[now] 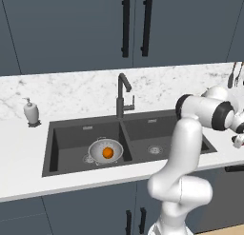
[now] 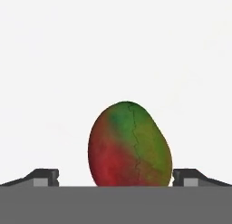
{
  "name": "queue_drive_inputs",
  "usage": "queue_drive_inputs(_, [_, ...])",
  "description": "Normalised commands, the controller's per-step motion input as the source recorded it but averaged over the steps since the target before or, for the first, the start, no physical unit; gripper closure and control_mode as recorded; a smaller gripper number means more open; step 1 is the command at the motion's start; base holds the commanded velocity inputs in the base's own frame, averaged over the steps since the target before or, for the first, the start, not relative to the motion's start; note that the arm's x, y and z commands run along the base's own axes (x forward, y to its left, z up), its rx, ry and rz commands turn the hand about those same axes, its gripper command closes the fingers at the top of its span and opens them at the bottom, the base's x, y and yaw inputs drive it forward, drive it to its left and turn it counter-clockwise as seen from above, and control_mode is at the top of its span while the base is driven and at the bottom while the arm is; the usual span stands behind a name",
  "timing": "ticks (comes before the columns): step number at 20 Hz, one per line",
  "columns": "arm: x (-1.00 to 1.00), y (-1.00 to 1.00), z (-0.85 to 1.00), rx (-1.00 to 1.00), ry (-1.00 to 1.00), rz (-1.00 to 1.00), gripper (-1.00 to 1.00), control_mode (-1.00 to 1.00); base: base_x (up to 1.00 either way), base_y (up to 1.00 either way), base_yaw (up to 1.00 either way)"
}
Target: Put the colander in the sink, put the orange, mango in the colander, and turn on the sink faucet and pour water over the colander.
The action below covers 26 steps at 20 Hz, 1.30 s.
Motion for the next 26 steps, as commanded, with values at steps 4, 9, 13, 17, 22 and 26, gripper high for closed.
queue_drive_inputs(4, [0.26, 0.00, -0.21, 0.00, 0.02, 0.08, -1.00, -1.00, 0.00, 0.00, 0.00])
queue_drive_inputs(9, [0.13, 0.01, -0.30, 0.00, 0.08, 0.05, 1.00, -1.00, 0.00, 0.00, 0.00])
queue_drive_inputs(13, [0.21, 0.10, -0.37, 0.00, 0.15, 0.01, 1.00, -1.00, 0.00, 0.00, 0.00])
queue_drive_inputs(17, [0.10, 0.04, -0.20, 0.00, 0.11, 0.00, 1.00, -1.00, 0.00, 0.00, 0.00])
queue_drive_inputs(22, [0.00, 0.25, 0.06, 0.00, 0.01, 0.00, 1.00, -1.00, 0.00, 0.00, 0.00])
queue_drive_inputs(26, [-0.11, 0.93, 0.52, 0.01, -0.10, 0.00, 1.00, -1.00, 0.00, 0.00, 0.00])
